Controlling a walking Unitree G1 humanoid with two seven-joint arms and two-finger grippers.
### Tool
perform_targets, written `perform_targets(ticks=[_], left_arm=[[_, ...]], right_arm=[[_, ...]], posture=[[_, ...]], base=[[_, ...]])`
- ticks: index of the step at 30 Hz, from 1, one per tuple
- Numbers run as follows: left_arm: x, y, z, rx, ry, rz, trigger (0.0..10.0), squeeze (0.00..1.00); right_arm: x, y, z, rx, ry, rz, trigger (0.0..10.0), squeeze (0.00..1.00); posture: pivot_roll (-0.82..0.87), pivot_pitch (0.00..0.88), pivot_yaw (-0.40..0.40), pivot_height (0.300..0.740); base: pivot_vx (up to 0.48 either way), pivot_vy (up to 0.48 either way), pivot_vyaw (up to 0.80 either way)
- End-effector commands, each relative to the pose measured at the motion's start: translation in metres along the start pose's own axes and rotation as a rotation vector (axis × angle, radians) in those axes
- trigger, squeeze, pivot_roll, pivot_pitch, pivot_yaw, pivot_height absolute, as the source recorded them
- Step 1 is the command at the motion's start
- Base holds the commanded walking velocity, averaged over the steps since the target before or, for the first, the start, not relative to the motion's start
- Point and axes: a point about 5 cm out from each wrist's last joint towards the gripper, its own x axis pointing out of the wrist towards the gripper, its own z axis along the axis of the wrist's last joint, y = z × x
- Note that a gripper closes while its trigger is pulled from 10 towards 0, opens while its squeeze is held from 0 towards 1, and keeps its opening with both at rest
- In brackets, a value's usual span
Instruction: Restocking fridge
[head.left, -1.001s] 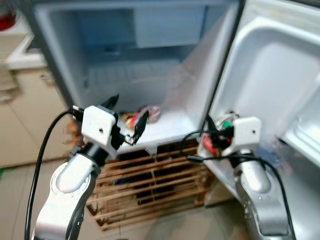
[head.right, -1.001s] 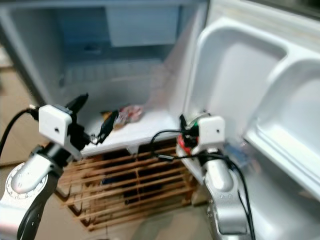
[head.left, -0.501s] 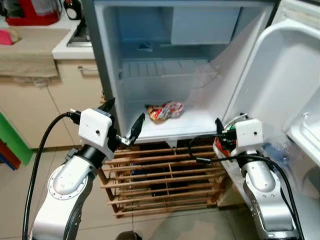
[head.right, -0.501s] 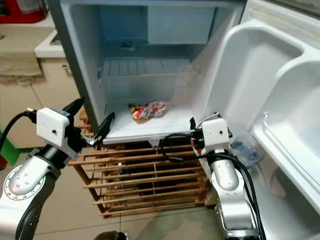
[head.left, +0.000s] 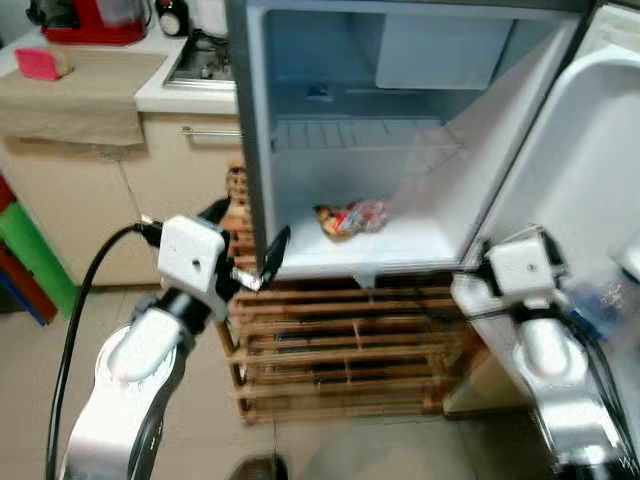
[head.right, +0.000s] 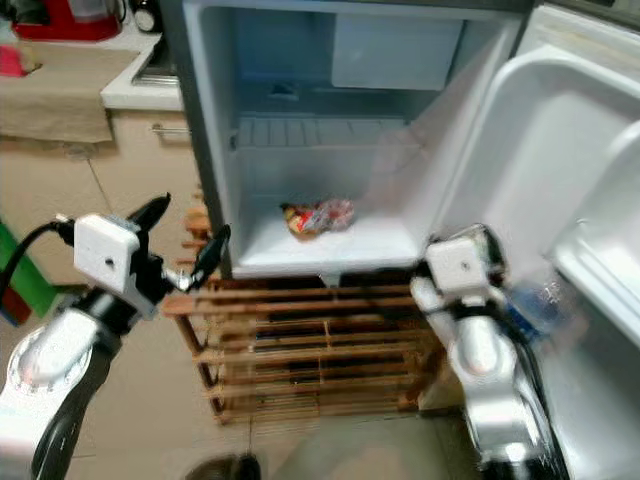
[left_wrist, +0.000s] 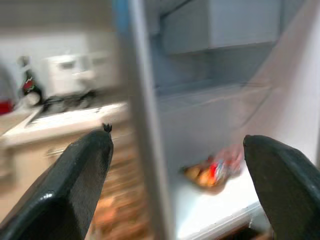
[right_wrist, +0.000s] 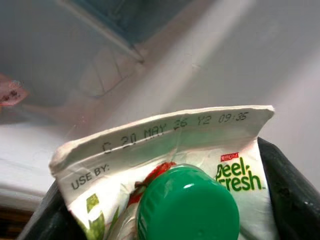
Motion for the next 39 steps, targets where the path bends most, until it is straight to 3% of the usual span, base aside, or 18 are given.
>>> perform_targets(ticks=[1, 3, 6, 7, 10, 12, 13, 18, 22, 29, 39], left_arm=[[0.005, 0.0, 0.004, 0.008, -0.018, -0.019, 10.0, 0.0], [0.005, 0.0, 0.004, 0.007, -0.018, -0.021, 10.0, 0.0], [0.005, 0.0, 0.004, 0.004, -0.018, -0.025, 10.0, 0.0], [0.005, 0.0, 0.004, 0.004, -0.018, -0.025, 10.0, 0.0], [0.006, -0.001, 0.004, 0.003, -0.018, -0.028, 10.0, 0.0], [0.01, 0.003, 0.001, 0.074, 0.002, 0.008, 10.0, 0.0], [0.011, 0.004, 0.0, 0.073, 0.007, 0.011, 10.0, 0.0], [0.014, 0.005, -0.003, 0.064, 0.018, 0.007, 10.0, 0.0], [0.022, 0.01, -0.008, 0.021, 0.034, 0.032, 10.0, 0.0], [0.024, 0.007, -0.006, 0.058, 0.023, 0.02, 10.0, 0.0], [0.027, 0.007, -0.006, 0.049, 0.023, -0.047, 10.0, 0.0]], right_arm=[[0.003, -0.012, -0.006, -0.018, 0.034, -0.071, 10.0, 0.0], [0.005, -0.012, -0.002, -0.002, 0.019, -0.075, 10.0, 0.0], [0.003, 0.011, 0.025, 0.185, -0.084, 0.041, 10.0, 0.0], [0.003, 0.011, 0.025, 0.185, -0.084, 0.041, 10.0, 0.0], [-0.003, 0.036, 0.052, 0.396, -0.134, 0.177, 10.0, 0.0], [-0.005, 0.054, 0.069, 0.597, -0.109, 0.269, 10.0, 0.0], [-0.004, 0.057, 0.07, 0.614, -0.099, 0.283, 10.0, 0.0], [0.003, 0.064, 0.071, 0.666, -0.07, 0.3, 10.0, 0.0], [0.014, 0.07, 0.084, 0.688, -0.102, 0.332, 10.0, 0.0], [0.015, 0.08, 0.095, 0.622, -0.145, 0.384, 10.0, 0.0], [0.013, 0.088, 0.103, 0.611, -0.184, 0.382, 10.0, 0.0]], posture=[[0.07, 0.0, -0.019, 0.74], [0.07, 0.0, -0.017, 0.74], [0.07, 0.0, -0.015, 0.74], [0.07, 0.0, -0.015, 0.74], [0.07, 0.0, -0.014, 0.74], [0.07, 0.0, -0.009, 0.74], [0.07, 0.0, -0.009, 0.74], [0.08, 0.0, -0.005, 0.74], [0.08, 0.0, -0.003, 0.74], [0.09, 0.0, -0.008, 0.74], [0.09, 0.0, 0.012, 0.74]], base=[[0.0, 0.0, 0.0], [0.0, 0.0, 0.0], [0.0, 0.0, 0.0], [0.0, 0.0, 0.0], [0.0, 0.0, 0.0], [0.0, 0.0, 0.0], [0.0, 0.0, 0.0], [0.0, 0.0, 0.55], [0.061, -0.383, 0.74], [0.115, -0.17, 0.73], [0.183, -0.108, 0.0]])
